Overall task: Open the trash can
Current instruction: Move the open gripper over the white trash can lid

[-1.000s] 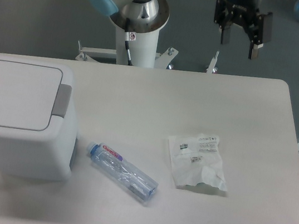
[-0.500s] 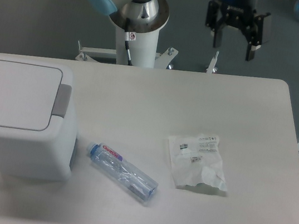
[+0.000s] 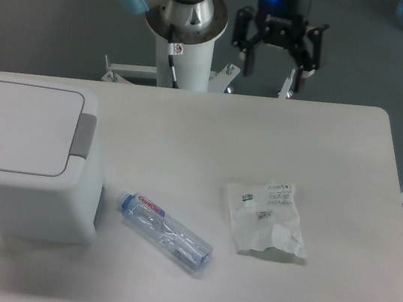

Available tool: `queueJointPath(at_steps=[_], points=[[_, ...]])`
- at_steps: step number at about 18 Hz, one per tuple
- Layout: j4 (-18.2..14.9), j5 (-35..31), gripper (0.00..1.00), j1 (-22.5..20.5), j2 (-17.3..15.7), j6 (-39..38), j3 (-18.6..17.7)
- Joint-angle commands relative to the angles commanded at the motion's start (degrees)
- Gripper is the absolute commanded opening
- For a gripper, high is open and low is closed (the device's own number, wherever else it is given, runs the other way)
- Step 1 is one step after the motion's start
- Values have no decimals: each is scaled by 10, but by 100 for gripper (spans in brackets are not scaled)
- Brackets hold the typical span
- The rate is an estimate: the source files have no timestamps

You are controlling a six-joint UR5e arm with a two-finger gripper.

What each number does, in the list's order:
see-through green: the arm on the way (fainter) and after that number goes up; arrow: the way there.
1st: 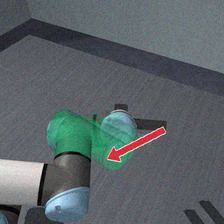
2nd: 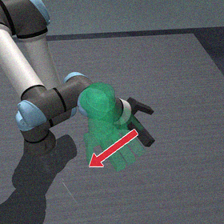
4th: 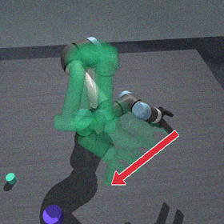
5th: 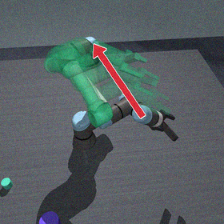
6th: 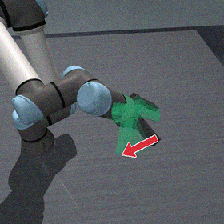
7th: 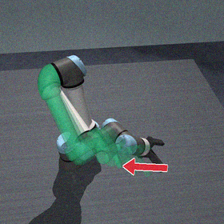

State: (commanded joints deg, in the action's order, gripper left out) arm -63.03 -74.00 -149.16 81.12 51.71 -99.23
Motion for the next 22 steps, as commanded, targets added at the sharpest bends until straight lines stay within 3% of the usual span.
queueJointPath(at_steps=[7, 11, 17, 22], points=[[67, 0, 100, 90, 37, -213, 1], [105, 10, 100, 116, 58, -299, 4], [113, 59, 100, 125, 63, -352, 1], [113, 62, 100, 149, 76, -354, -2]])
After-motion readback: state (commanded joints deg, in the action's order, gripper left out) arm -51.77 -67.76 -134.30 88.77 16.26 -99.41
